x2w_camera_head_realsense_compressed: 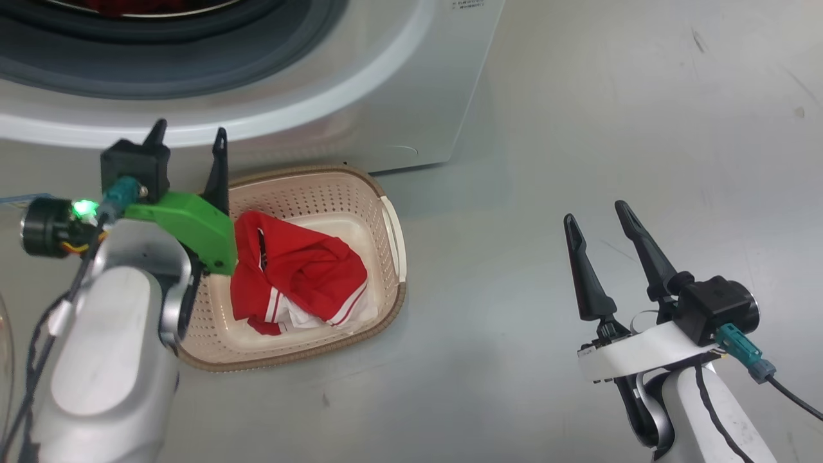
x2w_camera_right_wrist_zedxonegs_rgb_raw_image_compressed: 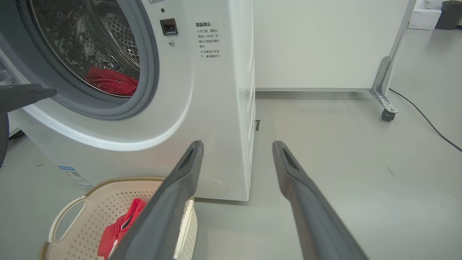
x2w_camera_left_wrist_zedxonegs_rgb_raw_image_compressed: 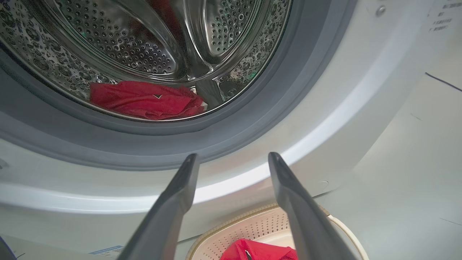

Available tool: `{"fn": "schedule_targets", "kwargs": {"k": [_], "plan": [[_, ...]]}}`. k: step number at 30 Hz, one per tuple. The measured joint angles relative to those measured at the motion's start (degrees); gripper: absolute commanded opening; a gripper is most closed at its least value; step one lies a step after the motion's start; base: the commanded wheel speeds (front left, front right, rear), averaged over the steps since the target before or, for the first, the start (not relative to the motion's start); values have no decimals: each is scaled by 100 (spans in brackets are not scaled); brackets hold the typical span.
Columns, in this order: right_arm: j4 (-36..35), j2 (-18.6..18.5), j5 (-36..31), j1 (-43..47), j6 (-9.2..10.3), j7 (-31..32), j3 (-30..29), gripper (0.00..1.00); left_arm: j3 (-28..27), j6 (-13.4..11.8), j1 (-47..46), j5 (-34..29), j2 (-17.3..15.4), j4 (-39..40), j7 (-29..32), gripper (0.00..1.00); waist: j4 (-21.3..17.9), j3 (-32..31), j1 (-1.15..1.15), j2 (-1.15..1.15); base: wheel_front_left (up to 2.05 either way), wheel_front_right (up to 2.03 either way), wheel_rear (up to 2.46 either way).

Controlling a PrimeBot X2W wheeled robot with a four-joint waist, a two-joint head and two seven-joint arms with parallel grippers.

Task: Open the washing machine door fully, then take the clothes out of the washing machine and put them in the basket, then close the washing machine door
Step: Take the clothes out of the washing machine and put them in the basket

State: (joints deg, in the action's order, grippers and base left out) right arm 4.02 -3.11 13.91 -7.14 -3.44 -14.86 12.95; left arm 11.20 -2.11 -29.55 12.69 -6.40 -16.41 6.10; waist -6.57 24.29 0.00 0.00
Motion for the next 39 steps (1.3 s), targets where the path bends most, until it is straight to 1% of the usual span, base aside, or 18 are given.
{"fn": "schedule_targets", "kwargs": {"k": [8,11,12,18,24,27,32,37,39], "plan": [[-59,2,110,-395,-8,-1,10,100,-75,151,-1234,-132,-424,-278,811,100,-178,646,0,0,0,0,0],[-76,3,145,-562,-53,-1,15,100,-194,194,-1686,-163,-561,-335,992,100,-248,888,0,0,0,0,0],[-76,3,145,-562,-53,-1,15,100,-194,194,-1686,-163,-561,-335,992,100,-248,888,0,0,0,0,0],[-70,9,314,-840,-91,-1,74,100,-224,225,-2335,-299,-836,-450,1282,100,-403,1325,1,0,0,0,0],[-43,12,569,-1067,-103,-1,224,100,-237,266,-2932,-553,-1207,-578,1540,100,-599,1647,1,0,0,0,0],[-14,20,715,-1133,-103,-1,294,100,-249,320,-3177,-628,-1419,-661,1706,100,-726,1753,1,0,0,0,0],[13,27,898,-1173,-102,-1,415,100,-249,494,-3576,-792,-1758,-753,2064,100,-933,1914,1,0,0,0,0],[24,31,1131,-1263,-100,-1,557,100,-308,598,-3908,-805,-1992,-909,2457,100,-1141,2060,1,0,0,0,0],[34,35,1202,-1272,-97,-1,635,100,-325,639,-4082,-820,-2087,-984,2731,100,-1264,2140,0,0,0,0,0]]}}
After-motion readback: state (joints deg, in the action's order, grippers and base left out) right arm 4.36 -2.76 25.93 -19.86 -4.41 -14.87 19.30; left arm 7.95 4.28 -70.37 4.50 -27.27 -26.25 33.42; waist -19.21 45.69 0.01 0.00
